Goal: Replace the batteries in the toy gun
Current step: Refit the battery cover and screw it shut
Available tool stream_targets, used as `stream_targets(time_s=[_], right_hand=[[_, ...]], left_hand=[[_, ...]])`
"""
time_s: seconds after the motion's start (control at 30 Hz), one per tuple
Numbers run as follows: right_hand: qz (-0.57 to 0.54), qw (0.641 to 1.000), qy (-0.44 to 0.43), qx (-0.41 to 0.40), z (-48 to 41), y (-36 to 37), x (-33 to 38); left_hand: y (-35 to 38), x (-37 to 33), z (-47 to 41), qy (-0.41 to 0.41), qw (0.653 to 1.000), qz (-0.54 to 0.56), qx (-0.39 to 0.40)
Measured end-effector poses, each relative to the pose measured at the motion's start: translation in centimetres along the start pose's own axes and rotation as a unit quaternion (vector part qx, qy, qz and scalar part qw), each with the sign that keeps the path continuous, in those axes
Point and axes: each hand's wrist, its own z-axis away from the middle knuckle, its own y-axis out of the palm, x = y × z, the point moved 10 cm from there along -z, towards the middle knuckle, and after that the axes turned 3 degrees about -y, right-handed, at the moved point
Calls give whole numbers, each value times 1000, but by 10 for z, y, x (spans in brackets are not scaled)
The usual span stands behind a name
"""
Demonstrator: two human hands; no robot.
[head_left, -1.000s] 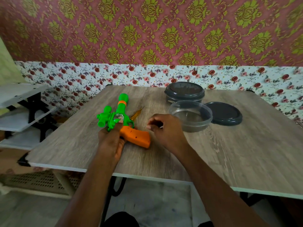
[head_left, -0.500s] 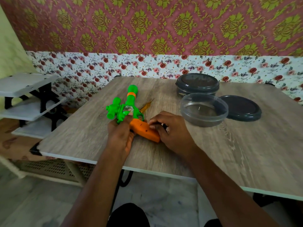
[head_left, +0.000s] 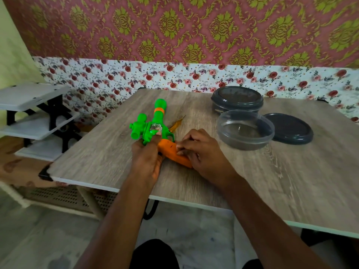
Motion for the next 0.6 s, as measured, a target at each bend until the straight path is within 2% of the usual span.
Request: stream_targets(time_s=[0.1,0.23,0.37,0.6], right_hand=[[28,999,-36,-2,-2,-2,11],[22,999,-24,-9,-3,-2,10],[14,1000,24,14,-6,1,4],[-16,984,143,109,-25,10,-10]], left_hand=[[0,-1,2,-2,1000,3,-1],[0,-2,3,-6,1000,11,-1],[0,-1,3,-7,1000,13,-1],[1,-2,3,-10,1000,23,-3]])
